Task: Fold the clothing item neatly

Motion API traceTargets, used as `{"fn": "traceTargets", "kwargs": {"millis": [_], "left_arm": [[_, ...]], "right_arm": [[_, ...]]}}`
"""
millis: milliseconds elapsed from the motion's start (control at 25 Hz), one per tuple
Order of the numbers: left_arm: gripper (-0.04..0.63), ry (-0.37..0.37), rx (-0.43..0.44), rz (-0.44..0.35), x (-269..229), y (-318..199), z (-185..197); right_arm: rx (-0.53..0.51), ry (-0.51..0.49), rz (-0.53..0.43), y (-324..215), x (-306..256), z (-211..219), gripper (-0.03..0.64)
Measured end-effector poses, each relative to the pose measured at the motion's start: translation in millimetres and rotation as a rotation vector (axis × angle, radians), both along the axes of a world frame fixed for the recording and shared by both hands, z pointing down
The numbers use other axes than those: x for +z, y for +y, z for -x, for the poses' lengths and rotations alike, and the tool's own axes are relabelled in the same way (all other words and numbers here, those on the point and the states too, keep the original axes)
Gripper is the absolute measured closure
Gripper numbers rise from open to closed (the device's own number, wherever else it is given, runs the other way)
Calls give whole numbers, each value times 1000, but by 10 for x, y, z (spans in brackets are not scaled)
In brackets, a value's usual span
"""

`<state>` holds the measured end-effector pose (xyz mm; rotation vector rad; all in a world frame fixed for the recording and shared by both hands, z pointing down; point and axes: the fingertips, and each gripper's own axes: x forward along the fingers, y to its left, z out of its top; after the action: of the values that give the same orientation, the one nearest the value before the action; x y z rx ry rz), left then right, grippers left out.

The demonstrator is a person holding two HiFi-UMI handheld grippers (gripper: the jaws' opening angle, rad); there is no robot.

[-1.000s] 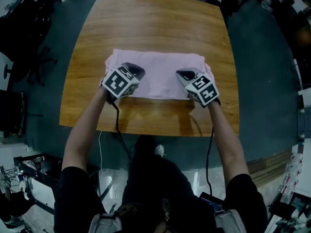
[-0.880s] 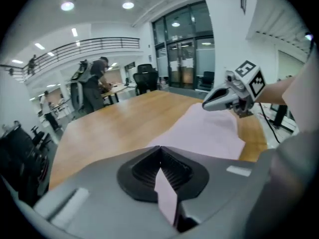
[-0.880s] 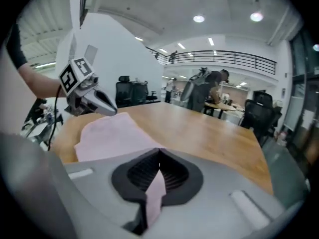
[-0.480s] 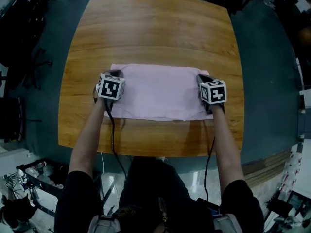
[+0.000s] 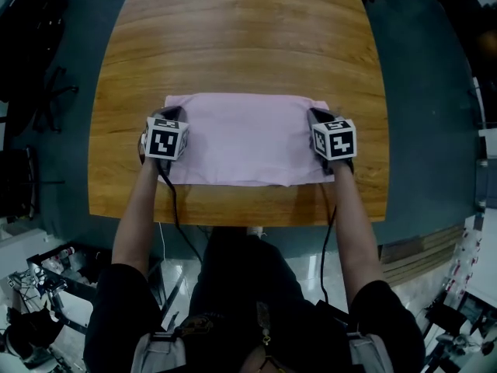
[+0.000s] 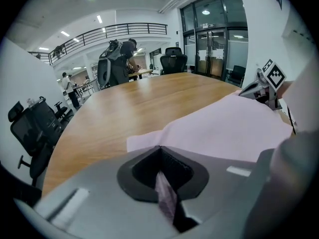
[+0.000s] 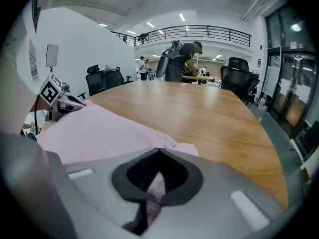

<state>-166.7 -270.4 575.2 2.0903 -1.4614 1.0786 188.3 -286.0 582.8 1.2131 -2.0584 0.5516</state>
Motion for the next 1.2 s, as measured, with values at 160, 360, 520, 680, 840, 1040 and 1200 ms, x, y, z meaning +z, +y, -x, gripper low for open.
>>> {"fn": "traceTargets", "kwargs": {"millis": [160, 360, 520, 680, 840, 1040, 1200], "left_arm": [[589, -4, -14, 17, 14, 500, 54], [589, -9, -47, 27, 22, 1022, 136], [589, -3, -47, 4, 23, 1205, 140], [588, 21, -66, -38, -208, 1187, 183], [588, 67, -61, -213, -992, 1227, 216], [588, 359, -2, -354, -1921, 1799, -162], [588, 508, 77, -379, -2232, 2361, -608]], "right_arm": [[-2, 4, -3, 506, 13, 59, 615], [-16, 7, -11, 989, 20, 140, 615], [-31, 19, -23, 1122, 25, 158, 614], [-20, -75, -89, 1141, -318, 142, 614], [-39, -237, -264, 1332, -1139, 330, 614], [-91, -593, -454, 1907, -2285, 793, 614], [-192, -692, -507, 2499, -2770, 1206, 614]]}}
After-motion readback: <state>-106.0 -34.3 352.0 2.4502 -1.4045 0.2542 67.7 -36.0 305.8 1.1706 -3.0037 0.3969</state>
